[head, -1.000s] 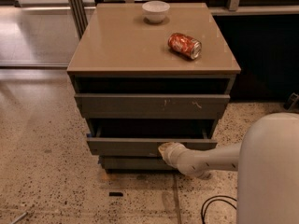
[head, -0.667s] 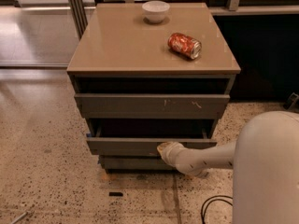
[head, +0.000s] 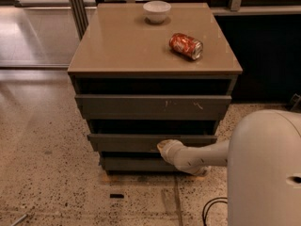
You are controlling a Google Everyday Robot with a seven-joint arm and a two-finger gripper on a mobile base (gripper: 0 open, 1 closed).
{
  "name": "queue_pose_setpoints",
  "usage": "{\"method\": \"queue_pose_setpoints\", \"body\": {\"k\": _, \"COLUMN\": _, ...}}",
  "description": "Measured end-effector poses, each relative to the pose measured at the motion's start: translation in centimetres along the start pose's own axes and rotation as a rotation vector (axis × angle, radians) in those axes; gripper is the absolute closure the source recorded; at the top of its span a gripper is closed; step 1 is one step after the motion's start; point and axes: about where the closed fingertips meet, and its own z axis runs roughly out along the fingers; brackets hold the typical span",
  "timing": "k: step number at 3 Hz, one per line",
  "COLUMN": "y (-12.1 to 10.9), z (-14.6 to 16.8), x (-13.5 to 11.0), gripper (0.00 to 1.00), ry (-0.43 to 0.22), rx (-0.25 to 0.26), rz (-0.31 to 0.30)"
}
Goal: Close middle drawer
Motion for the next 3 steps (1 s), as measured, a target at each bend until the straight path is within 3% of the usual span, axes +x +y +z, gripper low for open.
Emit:
{"method": "queue_pose_setpoints", "body": {"k": 2, "y": -1.4, "z": 2.1, "x": -1.7, "gripper": 1.00, "ry": -0.047, "rx": 0.011, "rz": 0.058}}
{"method": "queue_pose_setpoints", "body": {"k": 3, "y": -1.4, "z": 2.1, "x": -1.7, "gripper": 1.00, "ry": -0.047, "rx": 0.011, "rz": 0.058}}
